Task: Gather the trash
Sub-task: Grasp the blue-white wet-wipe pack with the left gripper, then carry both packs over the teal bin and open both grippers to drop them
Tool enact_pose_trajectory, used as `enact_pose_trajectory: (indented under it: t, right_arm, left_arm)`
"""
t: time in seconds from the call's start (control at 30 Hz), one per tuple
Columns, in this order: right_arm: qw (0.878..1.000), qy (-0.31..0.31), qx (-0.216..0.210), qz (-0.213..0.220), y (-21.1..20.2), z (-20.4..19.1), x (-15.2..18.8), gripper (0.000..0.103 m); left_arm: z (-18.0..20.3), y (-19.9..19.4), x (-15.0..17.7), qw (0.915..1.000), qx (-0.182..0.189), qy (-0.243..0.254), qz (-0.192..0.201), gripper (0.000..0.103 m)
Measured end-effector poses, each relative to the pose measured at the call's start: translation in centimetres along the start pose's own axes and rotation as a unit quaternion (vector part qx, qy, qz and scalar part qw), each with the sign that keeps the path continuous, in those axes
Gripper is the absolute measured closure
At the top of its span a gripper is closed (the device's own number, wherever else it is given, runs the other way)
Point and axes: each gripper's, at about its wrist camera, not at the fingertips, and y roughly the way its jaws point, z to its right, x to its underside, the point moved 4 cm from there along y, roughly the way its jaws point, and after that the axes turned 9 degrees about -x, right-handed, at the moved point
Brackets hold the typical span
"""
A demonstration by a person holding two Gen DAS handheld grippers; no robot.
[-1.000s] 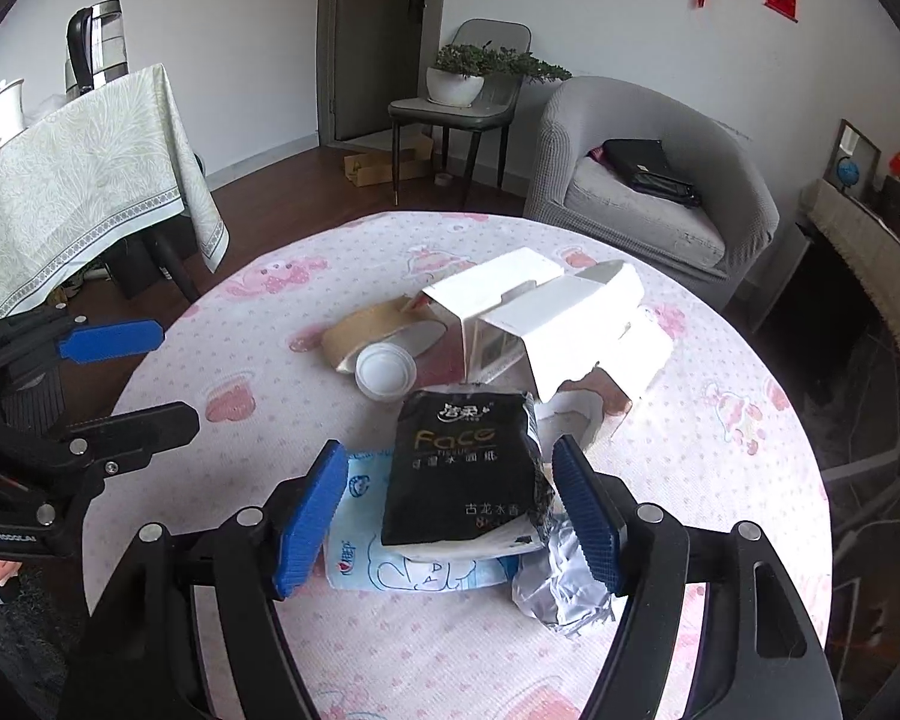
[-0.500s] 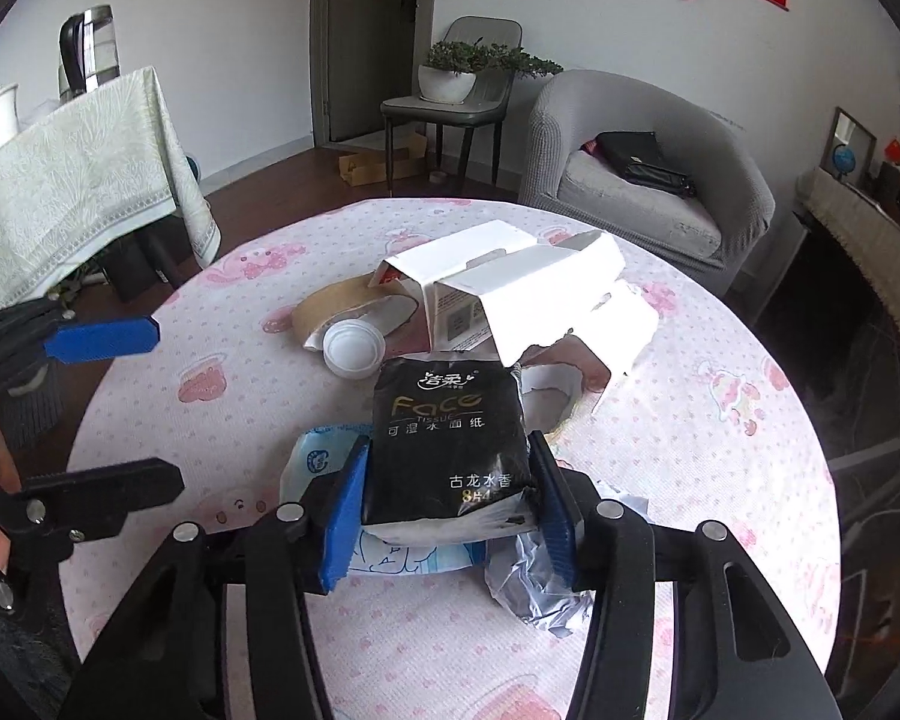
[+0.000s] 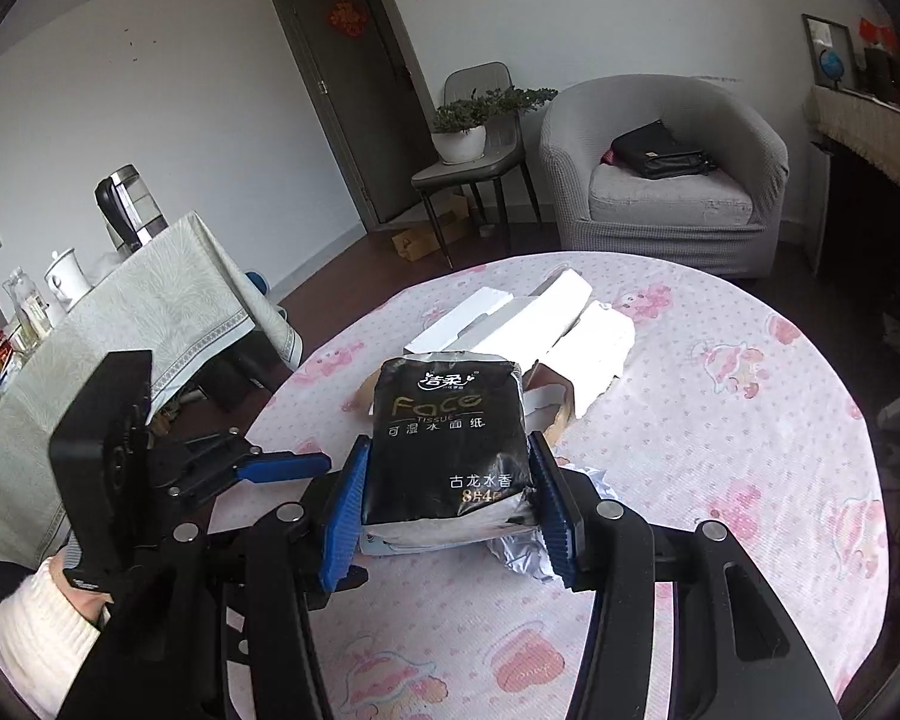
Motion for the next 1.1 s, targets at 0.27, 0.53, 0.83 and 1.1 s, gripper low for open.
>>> enact_pose_trajectory:
  t: [0.27, 0.53, 0.83, 1.1]
  right_arm:
    - [0.999, 0.024, -0.002, 0.024, -2.6, 1.7, 0.6, 0.051]
    - [0.999, 0.030, 0.000, 0.022, -3.5, 2.7, 1.5, 0.051]
    - [0.999, 0.038, 0.005, 0.020, -3.5, 3.5, 1.8, 0.051]
    - [0.999, 0.026, -0.008, 0.023, -2.3, 1.7, 0.7, 0.051]
  left_arm:
    - [0.4, 2.4, -0.9, 0.9996, 0.009, 0.011, -0.025, 0.020]
    - [1.4, 3.1, -2.1, 0.9995, 0.019, 0.009, -0.023, 0.023]
    - [1.5, 3.1, -2.0, 0.9997, -0.008, 0.010, -0.022, 0.039]
    - [0.9, 0.8, -1.7, 0.9998, -0.004, -0.019, 0.001, 0.042]
